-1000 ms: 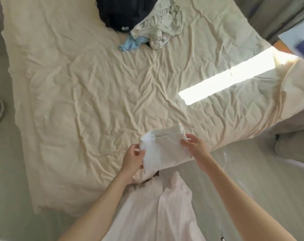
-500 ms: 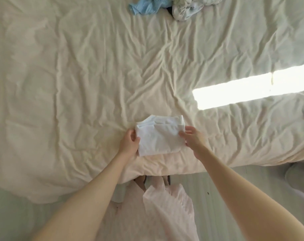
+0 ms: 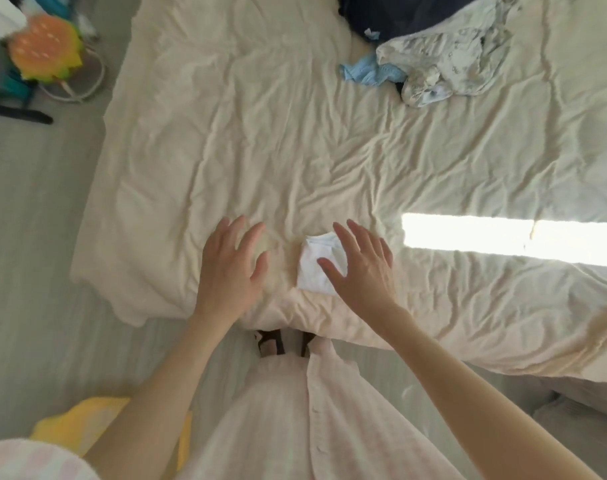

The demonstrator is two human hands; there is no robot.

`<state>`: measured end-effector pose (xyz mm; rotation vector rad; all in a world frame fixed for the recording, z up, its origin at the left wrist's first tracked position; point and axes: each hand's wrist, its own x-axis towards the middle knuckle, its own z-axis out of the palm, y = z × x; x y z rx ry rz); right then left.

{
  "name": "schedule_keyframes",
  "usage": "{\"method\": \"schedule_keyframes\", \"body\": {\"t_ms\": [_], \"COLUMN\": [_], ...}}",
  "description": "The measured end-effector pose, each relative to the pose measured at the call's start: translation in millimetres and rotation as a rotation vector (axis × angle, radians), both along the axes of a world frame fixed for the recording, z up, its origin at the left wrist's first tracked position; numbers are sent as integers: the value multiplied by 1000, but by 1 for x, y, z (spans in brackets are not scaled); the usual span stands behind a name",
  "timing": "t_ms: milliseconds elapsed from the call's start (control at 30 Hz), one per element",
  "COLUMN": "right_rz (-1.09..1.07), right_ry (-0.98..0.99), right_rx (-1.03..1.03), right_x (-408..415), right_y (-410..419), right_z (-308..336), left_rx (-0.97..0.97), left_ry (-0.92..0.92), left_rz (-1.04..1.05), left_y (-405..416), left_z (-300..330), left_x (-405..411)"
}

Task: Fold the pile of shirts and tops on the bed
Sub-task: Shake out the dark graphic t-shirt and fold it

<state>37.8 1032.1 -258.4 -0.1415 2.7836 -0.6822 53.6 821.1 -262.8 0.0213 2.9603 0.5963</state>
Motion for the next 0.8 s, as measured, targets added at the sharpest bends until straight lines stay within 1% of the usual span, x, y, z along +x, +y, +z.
{"method": "schedule_keyframes", "body": {"t_ms": [100, 233, 300, 400, 467, 633, 733, 800], "right_rz": [161, 302, 324, 370, 377, 387, 417, 413], "right_ry": [33, 31, 55, 100, 118, 110, 107, 113], "right_rx": [64, 71, 44, 60, 70, 42, 59, 53], "right_x": [9, 27, 34, 44, 55, 83, 84, 76], "right_y": [-38, -98, -133, -195, -239, -356, -408, -436], "right_z": [14, 21, 23, 22, 23, 27, 32, 32], "left_rx": [-69, -66, -58, -27, -16, -8, 8, 13], "left_ry": [-33, -130, -135, -136, -129, -161, -202, -197], "left_rz": [42, 124, 186, 262, 276, 329, 396, 408], "left_y": [-31, -81, -114, -175, -218, -325, -379, -409], "left_z": [13, 15, 15, 16, 19, 29, 30, 30], "left_x": [29, 73, 89, 109, 122, 164, 179, 174]}}
